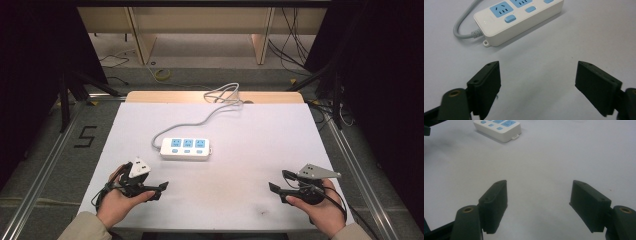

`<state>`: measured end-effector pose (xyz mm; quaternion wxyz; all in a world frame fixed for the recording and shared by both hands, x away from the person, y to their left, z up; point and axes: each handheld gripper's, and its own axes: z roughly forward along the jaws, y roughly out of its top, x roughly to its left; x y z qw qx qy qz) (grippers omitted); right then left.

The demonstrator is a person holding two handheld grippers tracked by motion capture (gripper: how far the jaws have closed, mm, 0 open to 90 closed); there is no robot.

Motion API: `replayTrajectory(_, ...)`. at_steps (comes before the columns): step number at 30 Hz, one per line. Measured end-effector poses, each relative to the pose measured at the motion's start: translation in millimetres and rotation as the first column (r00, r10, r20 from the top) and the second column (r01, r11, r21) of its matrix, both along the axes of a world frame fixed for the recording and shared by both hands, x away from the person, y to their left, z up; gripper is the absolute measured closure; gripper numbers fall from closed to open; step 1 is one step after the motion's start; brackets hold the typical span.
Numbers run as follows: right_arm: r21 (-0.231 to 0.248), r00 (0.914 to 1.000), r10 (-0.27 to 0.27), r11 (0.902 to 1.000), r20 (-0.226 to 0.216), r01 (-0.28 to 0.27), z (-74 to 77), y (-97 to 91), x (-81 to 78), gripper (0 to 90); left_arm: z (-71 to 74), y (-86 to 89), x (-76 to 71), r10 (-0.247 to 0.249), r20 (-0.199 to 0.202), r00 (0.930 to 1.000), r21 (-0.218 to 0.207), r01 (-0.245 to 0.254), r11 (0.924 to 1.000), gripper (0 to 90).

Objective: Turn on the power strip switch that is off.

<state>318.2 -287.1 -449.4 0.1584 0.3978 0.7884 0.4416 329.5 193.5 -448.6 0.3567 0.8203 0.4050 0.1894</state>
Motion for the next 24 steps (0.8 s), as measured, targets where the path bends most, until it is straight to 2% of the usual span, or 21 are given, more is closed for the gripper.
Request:
replayTrajectory(2,0.000,1.0000,-0.002,1.0000,0.000,0.002,0.0,-0.1,0.1,30.4,0.3,0.1,-0.1,0.000,0.001,1.0000,0.000,0.000,1.0000,32.5)
replayTrajectory(5,-0.002,1.0000,0.001,1.0000,-0.004,-0.001,-0.3,0.2,0.5,30.4,2.7,2.6,-0.9,-0.028,-0.009,0.9996,-0.005,0.028,0.9996,60.5)
replayTrajectory(8,-0.001,1.0000,0.005,1.0000,-0.003,-0.005,0.0,1.3,0.3,30.5,5.3,4.9,-2.0,-0.033,-0.011,0.9994,-0.002,0.033,0.9994,80.3)
replayTrajectory(9,-0.001,1.0000,0.005,1.0000,-0.003,-0.005,0.0,1.3,0.3,30.5,6.7,5.3,-2.6,-0.026,0.002,0.9997,0.006,0.026,0.9996,80.3)
replayTrajectory(10,-0.002,1.0000,0.006,1.0000,-0.004,-0.006,0.0,1.5,0.4,30.5,9.7,6.3,-2.9,-0.015,0.019,0.9997,0.012,0.015,0.9998,89.5)
replayTrajectory(18,-0.004,1.0000,0.003,1.0000,-0.003,-0.003,0.1,0.9,0.2,30.6,10.8,3.5,-3.0,-0.011,0.005,0.9999,0.010,0.011,0.9999,89.7)
replayTrajectory(24,-0.008,1.0000,0.005,1.0000,-0.005,-0.005,-0.2,1.6,0.4,30.7,15.2,0.3,3.3,0.002,0.018,0.9998,0.022,-0.002,0.9998,89.8)
